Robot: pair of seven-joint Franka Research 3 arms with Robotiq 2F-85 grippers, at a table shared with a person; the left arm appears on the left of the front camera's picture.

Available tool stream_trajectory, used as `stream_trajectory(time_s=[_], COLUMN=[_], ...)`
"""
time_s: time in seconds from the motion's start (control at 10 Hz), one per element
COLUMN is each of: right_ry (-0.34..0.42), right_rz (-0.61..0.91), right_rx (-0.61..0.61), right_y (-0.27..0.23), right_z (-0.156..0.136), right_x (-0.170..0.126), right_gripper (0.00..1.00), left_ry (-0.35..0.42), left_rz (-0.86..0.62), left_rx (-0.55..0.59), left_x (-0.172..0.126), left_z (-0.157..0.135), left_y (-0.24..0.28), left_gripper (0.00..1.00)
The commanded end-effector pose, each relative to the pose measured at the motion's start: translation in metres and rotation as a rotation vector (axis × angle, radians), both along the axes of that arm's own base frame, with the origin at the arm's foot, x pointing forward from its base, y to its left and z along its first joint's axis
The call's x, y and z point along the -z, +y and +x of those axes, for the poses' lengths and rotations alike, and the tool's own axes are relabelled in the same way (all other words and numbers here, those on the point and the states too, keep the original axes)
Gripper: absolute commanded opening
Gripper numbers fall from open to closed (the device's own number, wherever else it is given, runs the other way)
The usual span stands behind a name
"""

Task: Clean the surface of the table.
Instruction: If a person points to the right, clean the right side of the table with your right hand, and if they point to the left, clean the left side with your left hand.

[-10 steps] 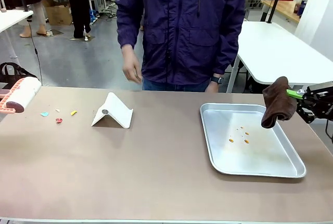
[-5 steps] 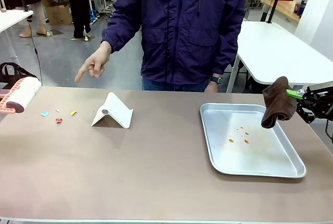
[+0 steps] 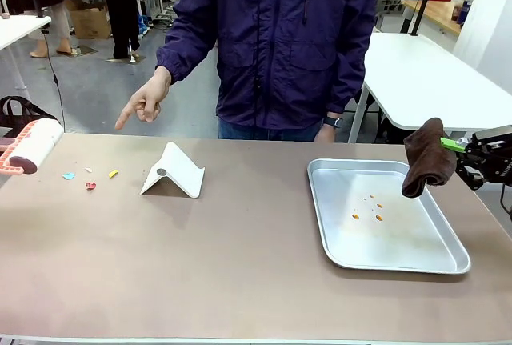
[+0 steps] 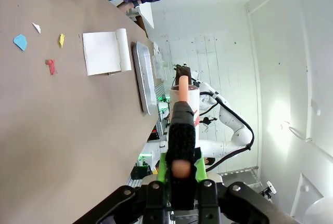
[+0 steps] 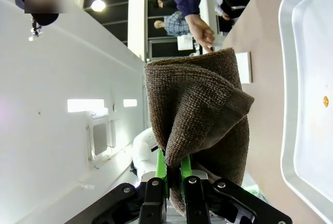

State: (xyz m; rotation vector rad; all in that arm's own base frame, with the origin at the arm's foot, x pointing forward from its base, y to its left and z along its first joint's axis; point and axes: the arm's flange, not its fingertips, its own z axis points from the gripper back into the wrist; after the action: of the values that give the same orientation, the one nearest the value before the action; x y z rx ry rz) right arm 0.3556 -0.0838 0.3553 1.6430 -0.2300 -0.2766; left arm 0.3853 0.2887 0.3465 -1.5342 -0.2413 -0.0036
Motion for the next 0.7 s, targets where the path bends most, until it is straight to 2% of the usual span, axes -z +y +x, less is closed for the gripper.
stream_trajectory(time_s=[0.0,0.1,0.2,0.3,0.6], right_ry=[0.014,0.014,0.014,0.014,0.014], right_rz=[0.016,0.016,0.016,0.016,0.016], right_rx=[0.004,0.004,0.004,0.004,0.004], right_y=[0.003,0.003,0.003,0.003,0.003], right_z=[0.003,0.003,0.003,0.003,0.003], right_x=[-0.006,-0.006,-0.006,-0.006,-0.006], right_gripper=[0.00,0.00,0.00,0.00,0.00], left_ry=[-0.017,-0.017,0.000,0.039,0.070], left_rz=[0.002,0.002,0.000,0.060,0.227], left_rx=[0.006,0.006,0.000,-0.034,-0.150], left_x=[-0.005,-0.005,0.000,-0.001,0.000], left_z=[-0.004,-0.004,0.000,0.004,0.019], left_y=[-0.002,-0.002,0.000,-0.002,-0.005], left_gripper=[0.00,0.00,0.22,0.22,0.22])
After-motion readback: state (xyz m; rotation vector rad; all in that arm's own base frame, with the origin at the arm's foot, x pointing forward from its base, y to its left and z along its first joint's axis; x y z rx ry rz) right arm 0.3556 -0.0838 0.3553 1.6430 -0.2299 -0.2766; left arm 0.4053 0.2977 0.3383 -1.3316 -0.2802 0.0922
